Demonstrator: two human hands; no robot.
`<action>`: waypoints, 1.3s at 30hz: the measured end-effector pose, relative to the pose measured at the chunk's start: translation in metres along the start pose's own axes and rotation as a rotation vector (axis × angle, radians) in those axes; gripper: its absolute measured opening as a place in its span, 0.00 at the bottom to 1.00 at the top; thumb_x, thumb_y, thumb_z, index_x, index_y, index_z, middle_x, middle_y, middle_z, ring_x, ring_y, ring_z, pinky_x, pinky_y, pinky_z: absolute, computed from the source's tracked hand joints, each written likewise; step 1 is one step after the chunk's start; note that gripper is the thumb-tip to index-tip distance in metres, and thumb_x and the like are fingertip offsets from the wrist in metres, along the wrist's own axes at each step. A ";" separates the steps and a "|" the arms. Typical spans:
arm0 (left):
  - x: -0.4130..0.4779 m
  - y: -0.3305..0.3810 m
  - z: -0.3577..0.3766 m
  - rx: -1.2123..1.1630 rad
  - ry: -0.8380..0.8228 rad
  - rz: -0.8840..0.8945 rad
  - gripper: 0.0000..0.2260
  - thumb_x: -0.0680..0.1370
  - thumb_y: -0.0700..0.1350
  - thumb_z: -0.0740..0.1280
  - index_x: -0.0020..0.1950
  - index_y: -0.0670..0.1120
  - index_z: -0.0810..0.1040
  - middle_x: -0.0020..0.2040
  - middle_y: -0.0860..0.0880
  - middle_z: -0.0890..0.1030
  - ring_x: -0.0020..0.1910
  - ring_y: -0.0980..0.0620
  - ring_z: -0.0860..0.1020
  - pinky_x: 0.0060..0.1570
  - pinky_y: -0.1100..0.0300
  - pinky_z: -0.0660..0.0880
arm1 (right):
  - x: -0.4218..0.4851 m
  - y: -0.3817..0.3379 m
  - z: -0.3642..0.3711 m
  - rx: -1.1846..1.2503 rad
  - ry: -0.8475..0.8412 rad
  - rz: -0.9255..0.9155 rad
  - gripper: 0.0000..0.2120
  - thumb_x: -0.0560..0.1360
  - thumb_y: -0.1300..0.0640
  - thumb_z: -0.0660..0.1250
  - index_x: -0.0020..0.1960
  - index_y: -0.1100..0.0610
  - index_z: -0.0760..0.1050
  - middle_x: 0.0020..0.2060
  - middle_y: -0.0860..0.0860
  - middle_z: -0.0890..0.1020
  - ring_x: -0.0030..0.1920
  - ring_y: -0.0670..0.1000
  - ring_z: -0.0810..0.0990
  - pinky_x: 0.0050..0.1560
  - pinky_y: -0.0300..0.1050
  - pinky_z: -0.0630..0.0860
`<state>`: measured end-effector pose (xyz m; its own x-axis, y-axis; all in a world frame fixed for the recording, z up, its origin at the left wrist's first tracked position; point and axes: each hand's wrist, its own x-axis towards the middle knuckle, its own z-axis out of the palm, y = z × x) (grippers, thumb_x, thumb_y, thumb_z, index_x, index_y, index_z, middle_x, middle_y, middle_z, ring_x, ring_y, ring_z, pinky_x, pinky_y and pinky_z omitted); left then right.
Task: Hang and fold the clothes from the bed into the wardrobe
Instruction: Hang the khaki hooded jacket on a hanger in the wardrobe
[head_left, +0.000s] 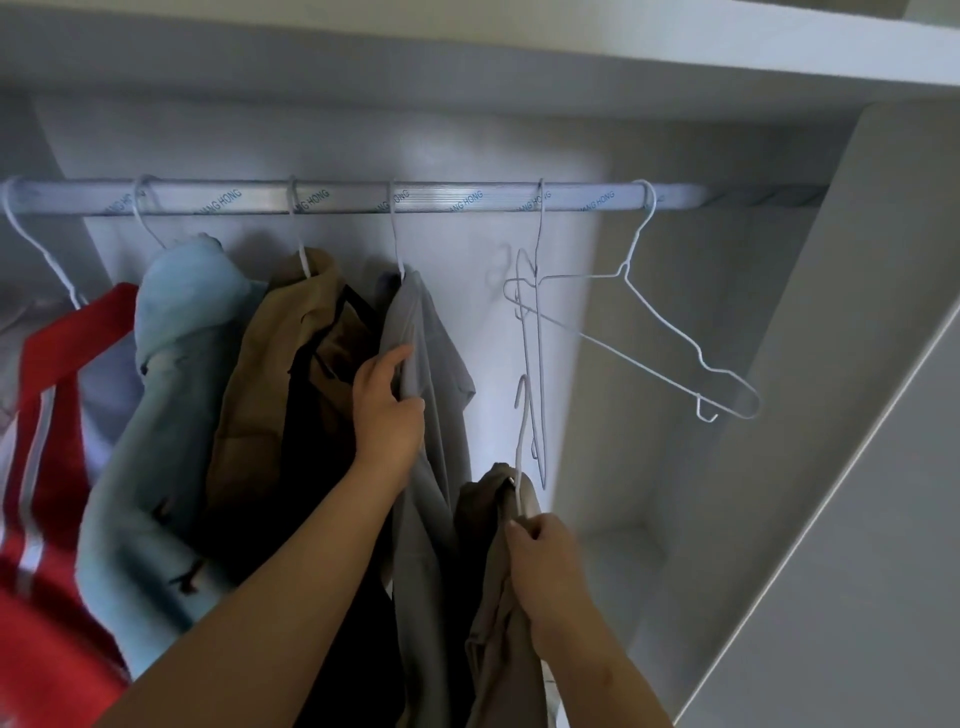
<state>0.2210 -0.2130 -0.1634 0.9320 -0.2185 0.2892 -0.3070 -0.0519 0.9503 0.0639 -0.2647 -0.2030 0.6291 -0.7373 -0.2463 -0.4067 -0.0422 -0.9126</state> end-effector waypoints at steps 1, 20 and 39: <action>-0.001 0.001 0.000 -0.008 -0.001 -0.005 0.25 0.75 0.28 0.59 0.65 0.52 0.72 0.69 0.50 0.65 0.60 0.59 0.66 0.37 0.84 0.65 | -0.002 0.000 0.002 0.013 -0.002 0.012 0.08 0.81 0.57 0.56 0.43 0.55 0.69 0.39 0.50 0.73 0.36 0.44 0.72 0.34 0.34 0.67; -0.004 0.012 -0.033 -0.078 -0.071 -0.113 0.23 0.73 0.30 0.64 0.56 0.56 0.76 0.51 0.61 0.68 0.40 0.64 0.72 0.32 0.76 0.70 | 0.022 -0.051 -0.013 0.337 0.231 -0.090 0.09 0.79 0.61 0.57 0.41 0.59 0.71 0.33 0.52 0.73 0.33 0.48 0.72 0.32 0.40 0.67; 0.031 0.033 -0.033 0.052 -0.310 -0.098 0.24 0.71 0.37 0.68 0.58 0.59 0.65 0.56 0.49 0.71 0.47 0.52 0.74 0.40 0.61 0.73 | 0.071 -0.173 -0.021 0.086 0.082 -0.528 0.09 0.79 0.58 0.60 0.43 0.60 0.74 0.31 0.51 0.75 0.31 0.46 0.72 0.25 0.31 0.68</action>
<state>0.2464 -0.1892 -0.1188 0.8567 -0.4962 0.1406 -0.2360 -0.1347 0.9624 0.1650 -0.3244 -0.0556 0.6782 -0.6811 0.2759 0.0084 -0.3682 -0.9297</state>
